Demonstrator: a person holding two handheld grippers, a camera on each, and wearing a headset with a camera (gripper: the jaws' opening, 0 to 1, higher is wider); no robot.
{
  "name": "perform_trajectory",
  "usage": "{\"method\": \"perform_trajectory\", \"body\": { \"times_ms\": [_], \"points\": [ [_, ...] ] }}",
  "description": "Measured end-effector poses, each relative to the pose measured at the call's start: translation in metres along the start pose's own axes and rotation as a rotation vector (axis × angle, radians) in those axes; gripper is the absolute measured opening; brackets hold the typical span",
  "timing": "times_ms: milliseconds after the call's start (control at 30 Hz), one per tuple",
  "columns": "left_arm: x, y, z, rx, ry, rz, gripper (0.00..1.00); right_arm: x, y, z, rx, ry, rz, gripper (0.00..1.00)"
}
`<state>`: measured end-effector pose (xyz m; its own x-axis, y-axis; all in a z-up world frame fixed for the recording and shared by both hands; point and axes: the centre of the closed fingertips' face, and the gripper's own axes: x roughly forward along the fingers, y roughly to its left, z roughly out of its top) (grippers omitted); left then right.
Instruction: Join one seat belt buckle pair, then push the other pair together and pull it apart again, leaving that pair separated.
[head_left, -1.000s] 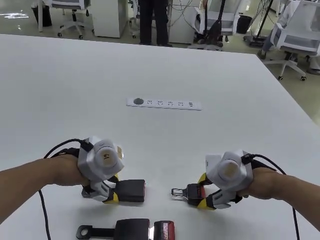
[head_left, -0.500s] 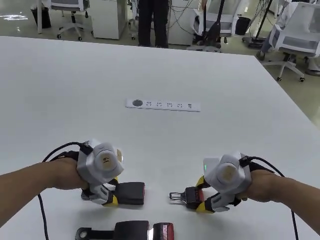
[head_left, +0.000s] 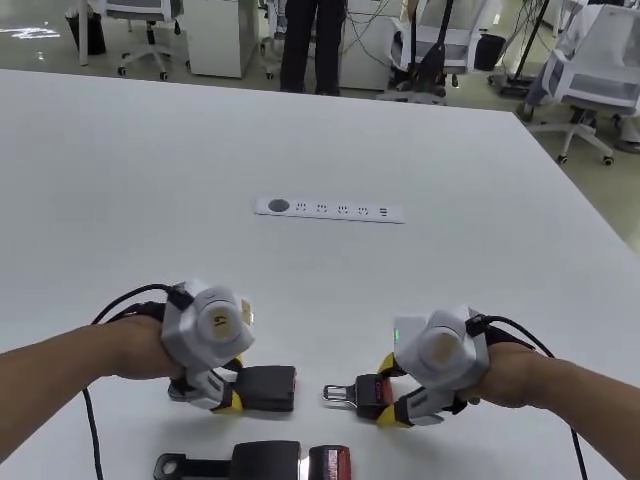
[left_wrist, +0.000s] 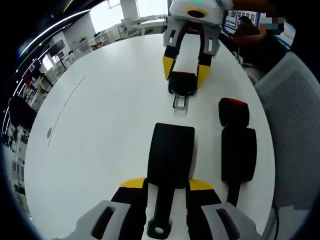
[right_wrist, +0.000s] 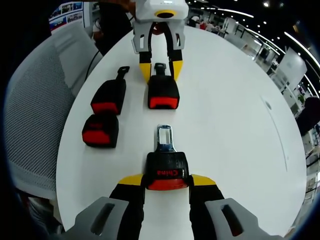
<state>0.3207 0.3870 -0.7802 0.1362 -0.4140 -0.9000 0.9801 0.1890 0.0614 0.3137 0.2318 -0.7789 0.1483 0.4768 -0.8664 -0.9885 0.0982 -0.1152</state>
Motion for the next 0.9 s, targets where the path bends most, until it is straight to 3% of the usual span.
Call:
{"method": "perform_trajectory", "body": {
  "times_ms": [900],
  "points": [
    [0.006,-0.004,0.013,0.002,-0.018,-0.004,0.31,0.014,0.001,0.029,-0.010,-0.043,0.018,0.30]
  ]
}}
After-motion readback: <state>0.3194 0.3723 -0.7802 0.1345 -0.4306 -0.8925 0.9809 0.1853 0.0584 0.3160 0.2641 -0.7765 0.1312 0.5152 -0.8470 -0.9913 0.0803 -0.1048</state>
